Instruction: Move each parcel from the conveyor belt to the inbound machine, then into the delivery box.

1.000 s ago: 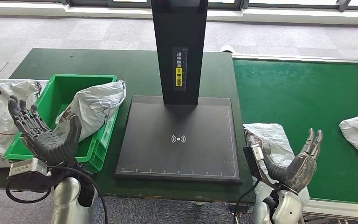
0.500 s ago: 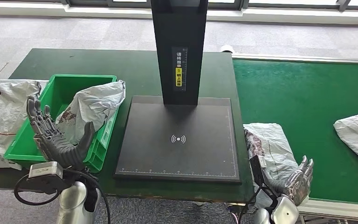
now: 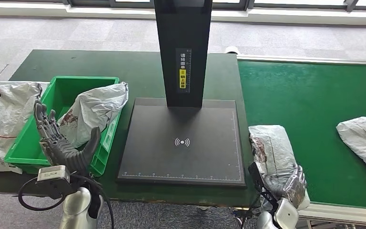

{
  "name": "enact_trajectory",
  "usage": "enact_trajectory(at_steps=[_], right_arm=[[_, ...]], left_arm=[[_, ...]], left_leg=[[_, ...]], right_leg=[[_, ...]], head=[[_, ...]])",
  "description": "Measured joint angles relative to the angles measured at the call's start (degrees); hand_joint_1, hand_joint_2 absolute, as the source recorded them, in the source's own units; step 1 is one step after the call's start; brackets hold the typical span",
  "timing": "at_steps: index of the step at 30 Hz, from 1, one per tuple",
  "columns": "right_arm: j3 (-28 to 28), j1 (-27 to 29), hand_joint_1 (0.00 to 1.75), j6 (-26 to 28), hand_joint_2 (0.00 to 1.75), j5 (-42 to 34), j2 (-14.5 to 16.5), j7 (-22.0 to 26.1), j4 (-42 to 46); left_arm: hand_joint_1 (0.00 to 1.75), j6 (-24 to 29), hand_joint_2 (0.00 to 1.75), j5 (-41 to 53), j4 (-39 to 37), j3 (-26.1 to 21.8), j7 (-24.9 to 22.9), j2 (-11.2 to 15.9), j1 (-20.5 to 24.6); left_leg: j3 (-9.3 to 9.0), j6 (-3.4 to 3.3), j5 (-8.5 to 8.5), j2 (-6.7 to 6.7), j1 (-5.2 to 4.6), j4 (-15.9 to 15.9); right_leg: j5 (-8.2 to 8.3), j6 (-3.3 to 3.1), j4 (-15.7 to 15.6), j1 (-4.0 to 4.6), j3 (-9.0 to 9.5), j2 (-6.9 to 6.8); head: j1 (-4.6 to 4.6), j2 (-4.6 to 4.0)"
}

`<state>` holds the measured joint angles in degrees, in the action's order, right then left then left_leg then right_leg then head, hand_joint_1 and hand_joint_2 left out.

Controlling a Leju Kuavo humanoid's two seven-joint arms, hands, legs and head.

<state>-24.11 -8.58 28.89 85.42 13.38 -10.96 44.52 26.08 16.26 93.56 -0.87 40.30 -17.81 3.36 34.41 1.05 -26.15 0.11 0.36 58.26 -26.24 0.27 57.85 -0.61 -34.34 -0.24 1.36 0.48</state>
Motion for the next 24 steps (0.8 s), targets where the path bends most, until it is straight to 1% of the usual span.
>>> enact_trajectory(at_steps=[9,18,19,20,21,24], right_arm=[[0.0,-0.5,1.75,0.2,1.75,-1.2,-0.4,1.0,-1.1],[0.0,-0.2,1.75,4.6,1.75,-3.4,-0.4,4.2,-0.2],[0.0,0.1,1.75,6.0,1.75,-4.4,-0.4,5.5,0.2],[0.0,0.7,1.75,7.6,1.75,-6.0,-0.2,7.9,1.3],[-0.1,1.6,1.75,8.9,1.75,-8.0,0.2,11.5,3.1],[-0.8,4.4,1.75,10.5,1.75,-17.5,2.4,26.8,12.2]], left_arm=[[0.00,-0.8,1.75,2.6,-1.3,0.0,0.0,-0.1,0.0],[0.00,-0.7,1.75,3.3,-1.6,0.0,0.0,-0.1,0.0],[0.00,-0.6,1.75,3.4,-1.7,0.0,0.0,-0.1,0.0],[0.00,-0.5,1.75,3.5,-1.7,0.0,0.0,-0.2,0.0],[0.00,-0.2,1.75,3.7,-1.7,0.0,0.0,-0.2,0.0],[0.00,0.7,1.75,4.1,-2.2,0.0,0.0,-0.2,0.1]], left_leg=[[-0.06,0.00,0.00,0.01,0.00,0.0],[-0.04,0.00,0.00,-0.03,0.00,0.0],[-0.02,0.00,0.00,-0.06,0.00,0.0],[0.01,0.00,0.00,-0.10,-0.01,0.0],[0.05,0.00,0.00,-0.15,-0.01,0.0],[0.16,0.00,0.01,-0.21,-0.02,0.0]], right_leg=[[0.00,0.00,0.0,-0.01,0.06,0.00],[0.00,0.00,0.0,0.00,0.06,-0.04],[0.00,0.00,0.0,0.00,0.06,-0.07],[-0.01,0.00,0.0,-0.01,0.05,-0.11],[-0.01,0.00,0.0,-0.01,0.02,-0.16],[-0.01,0.00,0.0,-0.02,-0.10,-0.21]], head=[[0.00,0.00],[0.00,0.00],[0.00,0.00],[0.00,0.00],[0.00,0.00],[0.00,0.00]])
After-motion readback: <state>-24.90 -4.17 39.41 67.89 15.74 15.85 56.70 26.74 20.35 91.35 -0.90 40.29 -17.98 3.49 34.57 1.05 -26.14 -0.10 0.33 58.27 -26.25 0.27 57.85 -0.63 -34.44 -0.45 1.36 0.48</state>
